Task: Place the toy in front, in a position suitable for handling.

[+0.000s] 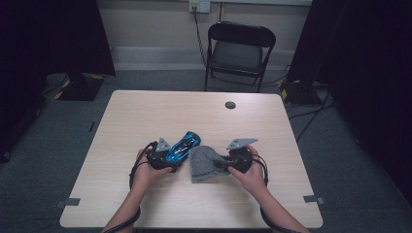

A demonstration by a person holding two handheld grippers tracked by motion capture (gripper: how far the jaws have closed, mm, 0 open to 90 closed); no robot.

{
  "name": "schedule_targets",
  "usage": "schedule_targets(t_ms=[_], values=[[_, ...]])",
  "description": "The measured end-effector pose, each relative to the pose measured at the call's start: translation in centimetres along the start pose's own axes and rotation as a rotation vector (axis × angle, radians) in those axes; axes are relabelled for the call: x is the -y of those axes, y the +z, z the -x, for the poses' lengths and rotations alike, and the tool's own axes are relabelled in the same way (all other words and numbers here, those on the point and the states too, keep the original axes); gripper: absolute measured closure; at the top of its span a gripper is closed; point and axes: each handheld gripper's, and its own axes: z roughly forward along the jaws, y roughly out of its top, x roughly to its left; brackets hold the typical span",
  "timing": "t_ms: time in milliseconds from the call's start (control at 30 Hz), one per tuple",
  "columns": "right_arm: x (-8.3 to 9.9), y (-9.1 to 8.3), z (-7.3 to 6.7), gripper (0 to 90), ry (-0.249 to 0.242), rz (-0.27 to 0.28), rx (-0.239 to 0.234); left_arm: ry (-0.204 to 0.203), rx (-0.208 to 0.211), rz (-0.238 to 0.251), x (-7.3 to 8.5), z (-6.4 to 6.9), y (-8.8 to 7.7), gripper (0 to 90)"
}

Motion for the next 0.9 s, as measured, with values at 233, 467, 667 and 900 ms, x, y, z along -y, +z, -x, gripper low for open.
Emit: schedule_targets(t_ms=[233, 467, 667, 900], values=[[-3.4, 1.3, -0.3, 73.6, -0.024, -0.005, 0.034, 0.000, -0.001, 0.000, 0.0, 0.0, 0.0, 25.9], [-5.1, 3.0, -0.4, 73.6, -0.017, -0.019, 0.019, -0.001, -0.007, 0.000, 0.0, 0.0, 0.0, 26.0], [-5.4, 4.2, 0.2, 73.6, 0.024, -0.015, 0.010, -0.004, -0.007, 0.001, 0.0, 0.1, 0.0, 26.0], [-6.4, 4.4, 0.4, 73.6, 0.045, 0.004, 0.004, -0.005, -0.005, 0.000, 0.0, 0.1, 0.0, 26.0]])
